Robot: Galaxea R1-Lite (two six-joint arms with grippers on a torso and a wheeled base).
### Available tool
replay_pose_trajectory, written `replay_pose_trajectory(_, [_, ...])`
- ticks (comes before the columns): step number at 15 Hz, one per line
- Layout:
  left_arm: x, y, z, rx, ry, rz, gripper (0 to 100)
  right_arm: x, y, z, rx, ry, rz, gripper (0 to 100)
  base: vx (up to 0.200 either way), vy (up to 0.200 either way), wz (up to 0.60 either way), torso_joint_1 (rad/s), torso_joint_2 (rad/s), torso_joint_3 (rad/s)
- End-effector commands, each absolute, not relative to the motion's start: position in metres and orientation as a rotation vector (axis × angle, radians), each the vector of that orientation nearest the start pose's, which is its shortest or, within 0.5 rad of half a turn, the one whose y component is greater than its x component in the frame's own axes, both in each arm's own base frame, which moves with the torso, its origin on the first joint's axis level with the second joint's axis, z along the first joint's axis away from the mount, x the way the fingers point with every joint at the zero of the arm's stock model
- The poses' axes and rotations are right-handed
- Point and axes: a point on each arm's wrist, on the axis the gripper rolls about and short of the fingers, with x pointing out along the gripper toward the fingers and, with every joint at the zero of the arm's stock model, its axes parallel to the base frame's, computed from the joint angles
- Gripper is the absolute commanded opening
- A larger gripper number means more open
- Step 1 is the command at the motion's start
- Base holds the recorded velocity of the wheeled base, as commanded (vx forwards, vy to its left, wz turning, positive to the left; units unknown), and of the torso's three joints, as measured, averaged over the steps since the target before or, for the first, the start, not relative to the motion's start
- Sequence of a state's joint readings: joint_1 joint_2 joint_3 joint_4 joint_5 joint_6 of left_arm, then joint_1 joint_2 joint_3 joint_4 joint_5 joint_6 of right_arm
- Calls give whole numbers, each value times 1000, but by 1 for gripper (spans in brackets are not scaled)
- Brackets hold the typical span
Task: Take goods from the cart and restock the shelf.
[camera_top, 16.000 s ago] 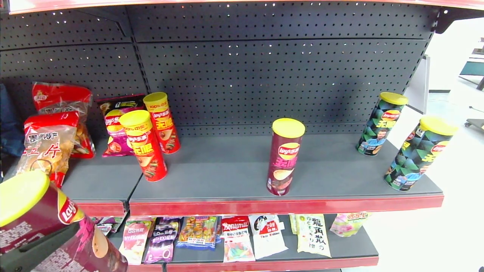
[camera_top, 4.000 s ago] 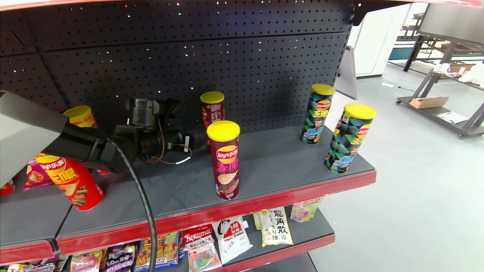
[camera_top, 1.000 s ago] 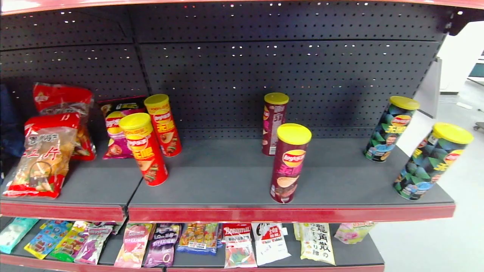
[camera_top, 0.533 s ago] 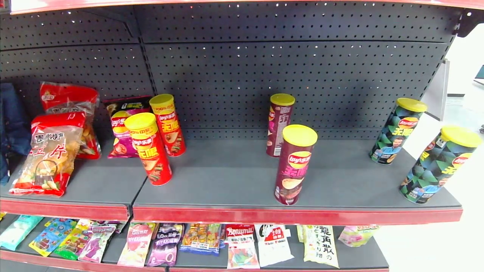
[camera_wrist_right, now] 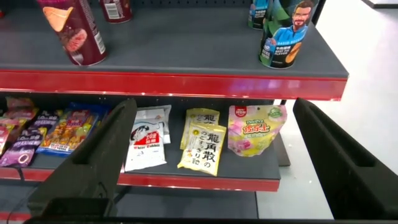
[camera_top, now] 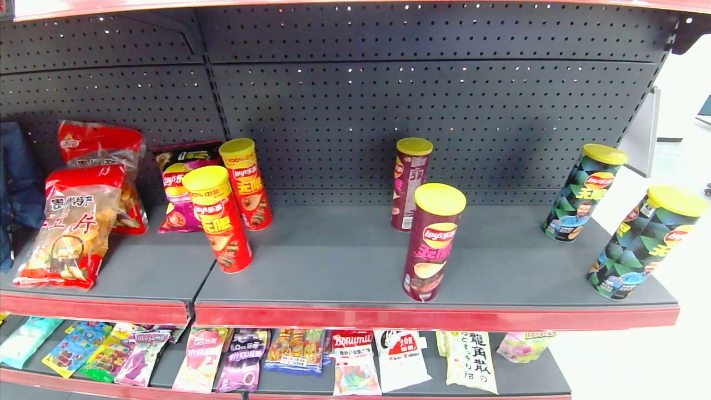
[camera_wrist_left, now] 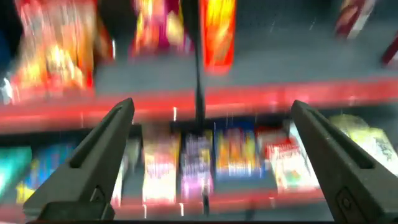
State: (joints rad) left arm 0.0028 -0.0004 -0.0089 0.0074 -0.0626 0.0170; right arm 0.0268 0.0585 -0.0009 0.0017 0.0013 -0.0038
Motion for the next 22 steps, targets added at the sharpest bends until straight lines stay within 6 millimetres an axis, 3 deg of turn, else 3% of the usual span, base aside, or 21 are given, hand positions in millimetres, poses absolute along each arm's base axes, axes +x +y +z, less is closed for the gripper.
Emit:
replay_pose_trajectory(1, [-23, -1, 75, 0, 8, -60, 100, -19, 0, 76, -5, 57, 29, 100, 0, 0, 0, 0, 0, 0])
replay_pose_trajectory(11, [-23, -2, 75, -3, 8, -66, 100, -21, 1, 80, -35, 25, 76, 100, 0, 0, 0, 0, 0, 0])
replay_pose_trajectory(12, [-23, -2, 75, -3, 6, -67, 100, -20, 0, 119, -11, 6, 91, 100, 0, 0, 0, 0, 0, 0])
replay_pose_trajectory(13, [-23, -2, 75, -3, 6, -67, 100, -3, 1, 164, 81, 46, 113, 100, 0, 0, 0, 0, 0, 0])
replay_pose_trajectory(14, [-23, -2, 75, -2, 6, -67, 100, 9, 2, 189, 107, 66, 145, 100, 0, 0, 0, 0, 0, 0])
replay_pose_trajectory(15, [-23, -2, 75, -2, 6, -67, 100, 19, 4, 200, 91, 90, 182, 100, 0, 0, 0, 0, 0, 0])
replay_pose_trajectory(17, [-23, -2, 75, -2, 6, -67, 100, 60, 11, 207, 81, 239, 219, 100, 0, 0, 0, 0, 0, 0])
replay_pose_trajectory(18, [-23, -2, 75, -2, 8, -67, 100, 92, 20, 216, 76, 322, 271, 100, 0, 0, 0, 0, 0, 0])
replay_pose_trajectory(19, [-23, -2, 75, -2, 6, -67, 100, 99, 27, 216, 74, 350, 320, 100, 0, 0, 0, 0, 0, 0])
replay_pose_trajectory(20, [-23, -2, 75, -2, 6, -67, 100, 106, 46, 208, 62, 426, 458, 100, 0, 0, 0, 0, 0, 0])
replay_pose_trajectory(22, [-23, -2, 75, -2, 8, -67, 100, 117, 61, 197, 38, 516, 522, 100, 0, 0, 0, 0, 0, 0])
